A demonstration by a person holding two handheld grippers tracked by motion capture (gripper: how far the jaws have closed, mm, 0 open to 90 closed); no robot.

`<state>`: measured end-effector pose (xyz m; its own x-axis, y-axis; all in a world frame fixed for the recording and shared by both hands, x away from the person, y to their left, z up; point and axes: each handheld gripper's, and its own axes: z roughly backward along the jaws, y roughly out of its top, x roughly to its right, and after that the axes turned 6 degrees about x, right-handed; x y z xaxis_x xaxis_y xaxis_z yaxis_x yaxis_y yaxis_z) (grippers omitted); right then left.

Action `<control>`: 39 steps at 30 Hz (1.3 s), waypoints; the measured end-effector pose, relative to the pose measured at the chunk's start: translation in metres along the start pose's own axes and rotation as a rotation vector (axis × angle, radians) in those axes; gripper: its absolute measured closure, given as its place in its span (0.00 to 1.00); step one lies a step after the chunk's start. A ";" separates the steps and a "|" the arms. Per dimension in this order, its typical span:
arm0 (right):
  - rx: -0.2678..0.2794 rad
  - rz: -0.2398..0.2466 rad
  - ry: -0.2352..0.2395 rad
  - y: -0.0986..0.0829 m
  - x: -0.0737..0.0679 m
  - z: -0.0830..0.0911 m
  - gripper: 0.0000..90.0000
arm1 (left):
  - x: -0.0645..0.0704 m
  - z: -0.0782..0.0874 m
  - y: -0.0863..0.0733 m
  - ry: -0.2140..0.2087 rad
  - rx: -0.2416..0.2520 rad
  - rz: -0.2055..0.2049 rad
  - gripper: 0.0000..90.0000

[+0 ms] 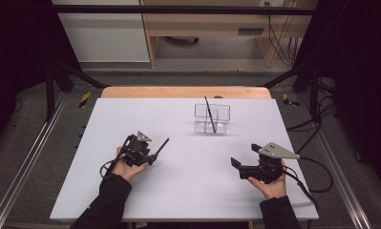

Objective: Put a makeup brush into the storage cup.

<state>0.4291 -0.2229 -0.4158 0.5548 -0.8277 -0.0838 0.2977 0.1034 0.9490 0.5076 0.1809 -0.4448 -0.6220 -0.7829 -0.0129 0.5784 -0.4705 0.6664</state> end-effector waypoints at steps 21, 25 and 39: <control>-0.009 0.001 0.009 0.001 0.000 -0.002 0.09 | -0.003 -0.026 0.015 -0.023 -0.126 -0.046 0.79; -0.011 0.002 0.009 0.000 -0.001 -0.002 0.09 | 0.000 -0.025 0.014 -0.019 -0.135 -0.055 0.84; -0.016 0.002 0.013 0.000 -0.001 -0.004 0.08 | 0.006 -0.024 0.014 -0.006 -0.150 -0.083 0.92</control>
<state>0.4313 -0.2202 -0.4171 0.5650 -0.8206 -0.0863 0.3094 0.1137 0.9441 0.5241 0.1596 -0.4536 -0.6739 -0.7365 -0.0591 0.5967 -0.5896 0.5443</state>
